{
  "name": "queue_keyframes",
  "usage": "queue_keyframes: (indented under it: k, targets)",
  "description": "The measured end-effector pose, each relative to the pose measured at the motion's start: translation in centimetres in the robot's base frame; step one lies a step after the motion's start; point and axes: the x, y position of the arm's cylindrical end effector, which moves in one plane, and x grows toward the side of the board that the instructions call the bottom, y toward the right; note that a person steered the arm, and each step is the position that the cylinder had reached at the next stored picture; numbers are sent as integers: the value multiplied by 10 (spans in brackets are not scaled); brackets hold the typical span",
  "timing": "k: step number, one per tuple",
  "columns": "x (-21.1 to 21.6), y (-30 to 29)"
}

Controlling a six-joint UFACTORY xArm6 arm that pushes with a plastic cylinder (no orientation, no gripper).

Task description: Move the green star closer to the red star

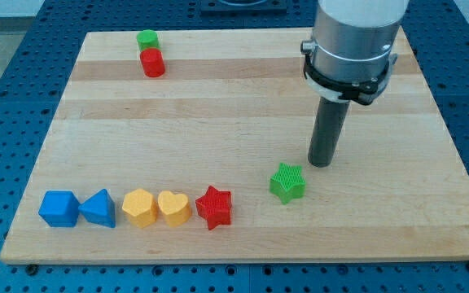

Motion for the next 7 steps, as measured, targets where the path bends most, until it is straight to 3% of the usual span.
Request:
queue_keyframes:
  k: [2,7]
  targets:
    - [29,-2]
    - [23,-39]
